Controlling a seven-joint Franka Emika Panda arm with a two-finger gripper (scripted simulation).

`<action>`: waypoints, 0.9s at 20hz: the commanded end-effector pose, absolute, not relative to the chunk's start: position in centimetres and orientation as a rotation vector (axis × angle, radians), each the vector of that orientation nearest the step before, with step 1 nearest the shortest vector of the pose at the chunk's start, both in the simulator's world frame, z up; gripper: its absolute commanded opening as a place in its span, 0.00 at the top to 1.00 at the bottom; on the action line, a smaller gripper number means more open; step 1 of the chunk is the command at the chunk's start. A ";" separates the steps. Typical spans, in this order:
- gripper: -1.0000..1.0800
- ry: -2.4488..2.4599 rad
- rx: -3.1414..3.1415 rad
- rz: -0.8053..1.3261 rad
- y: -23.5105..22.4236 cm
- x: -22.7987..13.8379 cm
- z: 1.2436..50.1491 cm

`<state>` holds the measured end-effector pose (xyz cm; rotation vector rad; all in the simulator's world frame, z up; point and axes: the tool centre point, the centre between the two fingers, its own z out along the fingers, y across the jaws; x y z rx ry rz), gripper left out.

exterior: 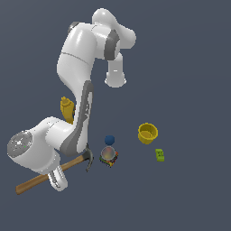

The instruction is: Pick up a designated object from a clutter of objects.

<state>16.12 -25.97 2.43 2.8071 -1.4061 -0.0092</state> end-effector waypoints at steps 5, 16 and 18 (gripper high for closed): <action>1.00 -1.405 2.809 -0.003 -23.9 15.0 4.3; 1.00 -1.405 2.811 -0.003 -18.5 11.9 8.2; 1.00 -1.405 2.811 -0.003 -17.4 11.3 9.1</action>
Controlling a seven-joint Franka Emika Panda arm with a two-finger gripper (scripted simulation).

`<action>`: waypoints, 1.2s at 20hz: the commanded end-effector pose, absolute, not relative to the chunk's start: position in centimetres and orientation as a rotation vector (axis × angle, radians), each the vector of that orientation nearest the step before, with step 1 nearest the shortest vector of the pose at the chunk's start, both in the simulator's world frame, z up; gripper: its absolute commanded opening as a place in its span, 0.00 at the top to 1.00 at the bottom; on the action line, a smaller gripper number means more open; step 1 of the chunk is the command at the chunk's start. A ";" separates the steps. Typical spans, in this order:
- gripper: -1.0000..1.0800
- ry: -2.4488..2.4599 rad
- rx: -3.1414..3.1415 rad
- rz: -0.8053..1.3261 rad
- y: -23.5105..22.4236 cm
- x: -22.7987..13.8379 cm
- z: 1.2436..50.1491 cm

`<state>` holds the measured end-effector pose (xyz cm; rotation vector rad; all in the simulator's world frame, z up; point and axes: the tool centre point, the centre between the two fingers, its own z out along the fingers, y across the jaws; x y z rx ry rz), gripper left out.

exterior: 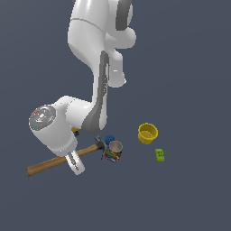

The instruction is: Pick up a designated object from a clutter of objects.

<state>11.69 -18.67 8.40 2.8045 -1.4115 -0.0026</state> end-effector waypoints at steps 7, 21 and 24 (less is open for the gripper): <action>1.00 -1.405 2.812 -0.003 -12.6 8.5 12.7; 1.00 -1.403 2.812 -0.001 -1.0 1.9 21.6; 1.00 -1.403 2.810 0.001 1.8 0.4 23.8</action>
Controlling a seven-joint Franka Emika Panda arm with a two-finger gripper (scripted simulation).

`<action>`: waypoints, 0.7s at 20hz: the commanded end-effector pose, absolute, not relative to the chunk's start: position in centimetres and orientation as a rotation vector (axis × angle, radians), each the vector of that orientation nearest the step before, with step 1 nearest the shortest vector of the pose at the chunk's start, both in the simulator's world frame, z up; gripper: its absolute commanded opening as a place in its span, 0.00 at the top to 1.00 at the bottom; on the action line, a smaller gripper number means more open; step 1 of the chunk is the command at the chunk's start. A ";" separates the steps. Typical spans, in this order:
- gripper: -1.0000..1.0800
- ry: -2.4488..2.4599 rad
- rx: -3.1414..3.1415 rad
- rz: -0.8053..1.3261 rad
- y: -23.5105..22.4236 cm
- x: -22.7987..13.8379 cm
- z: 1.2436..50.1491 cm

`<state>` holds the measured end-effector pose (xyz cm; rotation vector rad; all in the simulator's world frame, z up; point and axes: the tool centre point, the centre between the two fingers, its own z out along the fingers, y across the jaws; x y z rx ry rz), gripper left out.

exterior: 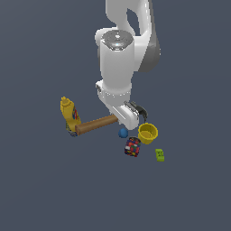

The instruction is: Pick up a designated object from a clutter of objects.

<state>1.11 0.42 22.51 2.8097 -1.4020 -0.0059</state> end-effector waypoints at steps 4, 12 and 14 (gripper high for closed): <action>1.00 -1.402 2.809 0.003 5.5 -1.7 26.7; 1.00 -1.402 2.808 0.004 12.6 -5.4 32.2; 1.00 -1.402 2.808 0.004 14.1 -6.2 33.4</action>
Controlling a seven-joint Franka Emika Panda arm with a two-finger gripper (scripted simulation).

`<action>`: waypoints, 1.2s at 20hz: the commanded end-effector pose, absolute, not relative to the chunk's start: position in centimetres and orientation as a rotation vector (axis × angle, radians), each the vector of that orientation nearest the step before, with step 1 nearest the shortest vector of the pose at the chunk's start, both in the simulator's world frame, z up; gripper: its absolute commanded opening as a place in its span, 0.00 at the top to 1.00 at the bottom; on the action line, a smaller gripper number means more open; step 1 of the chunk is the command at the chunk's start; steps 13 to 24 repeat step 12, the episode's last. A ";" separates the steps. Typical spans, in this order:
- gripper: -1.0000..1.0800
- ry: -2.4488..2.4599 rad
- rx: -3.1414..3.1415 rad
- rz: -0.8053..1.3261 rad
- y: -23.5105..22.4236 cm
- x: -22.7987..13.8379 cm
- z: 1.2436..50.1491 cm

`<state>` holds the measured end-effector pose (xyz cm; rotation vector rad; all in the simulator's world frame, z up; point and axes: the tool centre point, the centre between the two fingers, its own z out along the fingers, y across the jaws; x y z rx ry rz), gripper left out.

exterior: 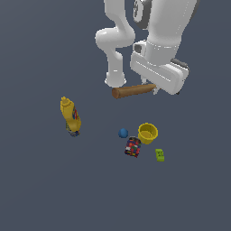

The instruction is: Pick up a designated object from a clutter of objects.

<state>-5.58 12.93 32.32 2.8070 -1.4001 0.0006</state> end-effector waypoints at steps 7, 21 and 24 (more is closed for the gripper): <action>1.00 -1.403 2.810 0.001 17.9 -7.9 36.3; 1.00 -1.403 2.810 0.000 18.7 -8.2 36.9; 1.00 -1.403 2.810 0.000 18.7 -8.2 36.9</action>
